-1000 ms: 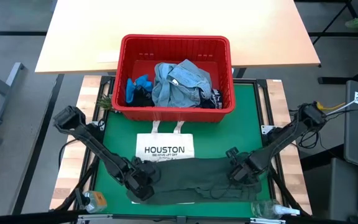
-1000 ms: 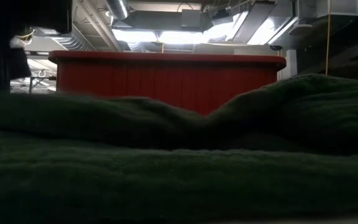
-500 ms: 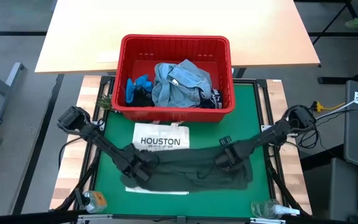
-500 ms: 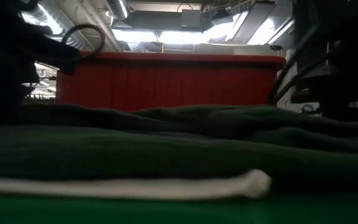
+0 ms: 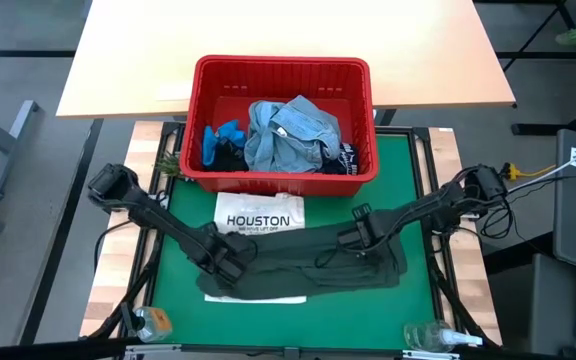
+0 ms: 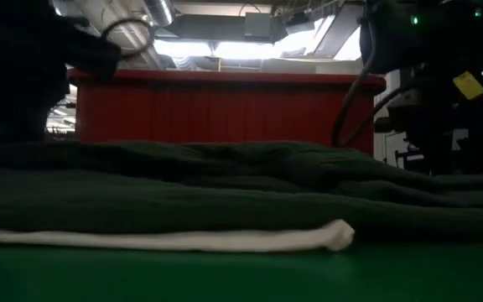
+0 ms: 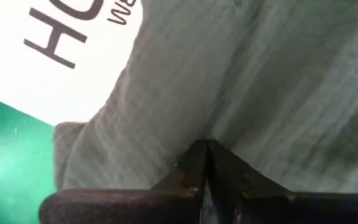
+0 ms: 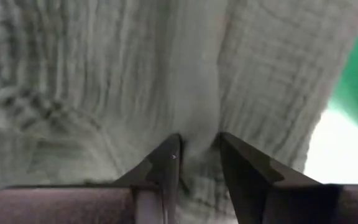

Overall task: Fold Laundry from Bin
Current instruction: Fold the green t-shirt

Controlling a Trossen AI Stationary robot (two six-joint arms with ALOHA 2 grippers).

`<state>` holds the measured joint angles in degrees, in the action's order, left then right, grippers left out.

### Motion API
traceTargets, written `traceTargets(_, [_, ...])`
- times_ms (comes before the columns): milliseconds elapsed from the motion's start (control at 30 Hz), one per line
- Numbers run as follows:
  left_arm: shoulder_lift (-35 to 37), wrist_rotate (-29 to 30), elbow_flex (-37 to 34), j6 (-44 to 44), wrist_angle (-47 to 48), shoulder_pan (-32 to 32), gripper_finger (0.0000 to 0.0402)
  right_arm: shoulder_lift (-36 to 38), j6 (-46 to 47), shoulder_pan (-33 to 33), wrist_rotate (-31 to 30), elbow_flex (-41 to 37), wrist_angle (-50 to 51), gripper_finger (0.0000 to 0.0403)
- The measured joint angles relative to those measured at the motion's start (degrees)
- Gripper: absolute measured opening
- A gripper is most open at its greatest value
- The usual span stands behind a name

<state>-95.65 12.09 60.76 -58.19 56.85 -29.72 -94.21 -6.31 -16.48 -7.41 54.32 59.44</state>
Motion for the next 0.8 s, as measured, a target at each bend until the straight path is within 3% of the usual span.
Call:
traceTargets(233, [4.41,-6.27,2.1,-2.51,-1.08,-2.53,0.0011,2.08,0.0,0.0,0.31,3.46,5.34,0.0115])
traceTargets(467, [4.89,-13.04,2.12,-10.78,-5.53,-7.83,0.0011,2.86,1.35,-0.16,0.77,5.41,7.64,0.0115])
traceTargets(567, [4.87,-11.56,2.12,-14.78,-9.05,-10.72,0.0011,2.86,3.76,-1.72,1.51,5.41,7.74,0.0115])
traceTargets(800, [3.04,-1.44,2.14,-22.62,-14.05,-16.82,0.0011,2.89,10.67,-11.29,2.46,5.25,7.57,0.0115])
